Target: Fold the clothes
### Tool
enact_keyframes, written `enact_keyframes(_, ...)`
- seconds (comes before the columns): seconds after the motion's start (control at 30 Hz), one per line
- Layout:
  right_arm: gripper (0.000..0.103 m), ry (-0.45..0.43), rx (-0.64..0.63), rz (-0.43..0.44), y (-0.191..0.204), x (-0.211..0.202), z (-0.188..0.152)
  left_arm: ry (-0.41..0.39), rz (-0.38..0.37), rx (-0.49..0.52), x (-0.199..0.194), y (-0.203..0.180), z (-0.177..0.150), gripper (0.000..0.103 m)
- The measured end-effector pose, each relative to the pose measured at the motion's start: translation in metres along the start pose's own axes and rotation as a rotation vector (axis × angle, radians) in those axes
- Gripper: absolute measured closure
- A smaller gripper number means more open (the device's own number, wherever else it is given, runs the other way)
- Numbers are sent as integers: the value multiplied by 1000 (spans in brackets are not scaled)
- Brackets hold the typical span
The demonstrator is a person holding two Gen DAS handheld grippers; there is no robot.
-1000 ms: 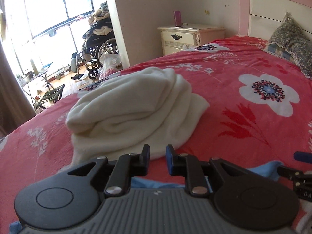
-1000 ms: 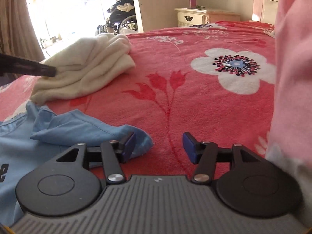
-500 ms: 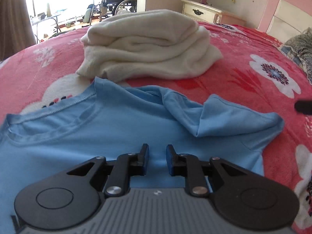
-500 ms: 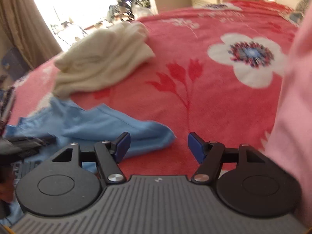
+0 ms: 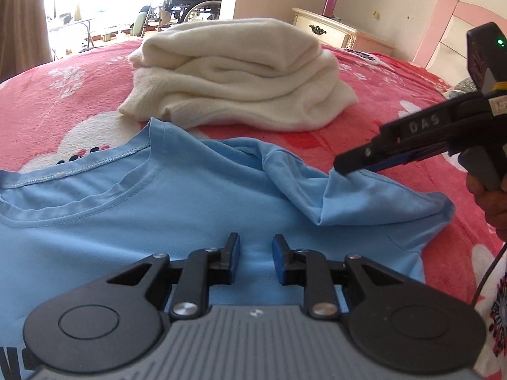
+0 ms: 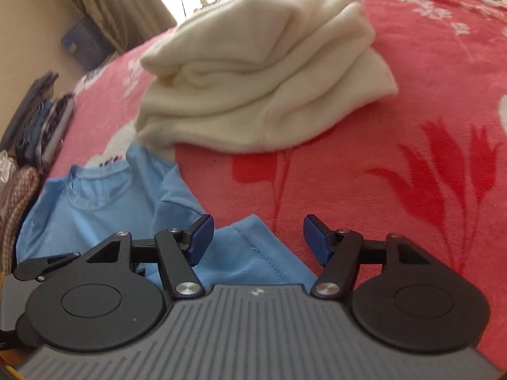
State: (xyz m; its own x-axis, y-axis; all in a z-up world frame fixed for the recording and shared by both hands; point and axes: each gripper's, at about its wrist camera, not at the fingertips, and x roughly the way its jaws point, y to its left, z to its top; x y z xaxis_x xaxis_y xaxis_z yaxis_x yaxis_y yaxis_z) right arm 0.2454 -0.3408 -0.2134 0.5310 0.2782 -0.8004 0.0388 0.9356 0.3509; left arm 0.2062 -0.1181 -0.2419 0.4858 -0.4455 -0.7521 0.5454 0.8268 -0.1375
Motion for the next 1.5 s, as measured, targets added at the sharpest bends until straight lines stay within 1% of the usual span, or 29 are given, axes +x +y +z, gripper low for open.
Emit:
enact_keyframes(0.07,58,25,-39,-2,4,3,-3,-10,1,4,1,0,-2,79)
enact_keyframes(0.13,96,43,-97,-34,9,5,-5,-20,9,14,1,-3,-4,79)
enact_keyframes(0.2,101,19,-144,-49,13,2,-7,-28,15,16,0,-4,-4,79)
enact_keyframes(0.23,101,-11,-161,-63,15,-1,-7,-34,16,13,-1,-4,-4,79)
enact_keyframes(0.3,101,-89,-153,-86,14,-10,-4,-54,19,1,-3,-3,-4,79)
enact_keyframes(0.43,101,-242,-77,-163,-3,-25,8,-87,37,-17,1,-1,4,79)
enact_keyframes(0.53,102,-309,-14,-222,-21,-28,16,-107,51,-31,7,0,13,79)
enact_keyframes(0.67,102,-352,47,-275,-43,-24,24,-123,72,-35,21,1,30,79)
enact_keyframes(0.77,102,-353,54,-307,-55,-14,28,-109,96,-24,35,2,37,78)
enact_keyframes(0.87,102,-333,37,-346,-63,0,30,-99,112,-25,46,3,40,76)
enact_keyframes(0.93,102,-318,66,-361,-68,2,27,-98,119,-27,48,3,41,75)
enact_keyframes(1.1,100,-264,203,-320,-71,-23,11,-100,141,23,50,-4,41,73)
enact_keyframes(1.13,97,-253,231,-312,-72,-28,8,-99,143,31,50,-5,41,71)
enact_keyframes(1.17,96,-242,258,-303,-72,-33,5,-96,139,33,50,-5,42,70)
enact_keyframes(1.2,96,-231,285,-295,-73,-38,2,-93,137,34,50,-4,44,70)
enact_keyframes(1.27,95,-209,340,-278,-74,-47,-4,-92,135,26,46,-2,46,64)
enact_keyframes(1.37,94,-175,421,-252,-76,-62,-14,-109,131,-6,30,3,48,61)
enact_keyframes(1.4,90,-164,448,-243,-77,-67,-17,-113,126,-13,23,4,48,61)
enact_keyframes(1.43,78,-153,475,-234,-78,-72,-20,-118,121,-20,15,5,47,59)
enact_keyframes(1.47,71,-142,502,-225,-78,-77,-23,-117,111,-18,6,4,45,59)
enact_keyframes(1.5,60,-130,529,-216,-79,-82,-26,-113,105,-9,-3,3,42,58)
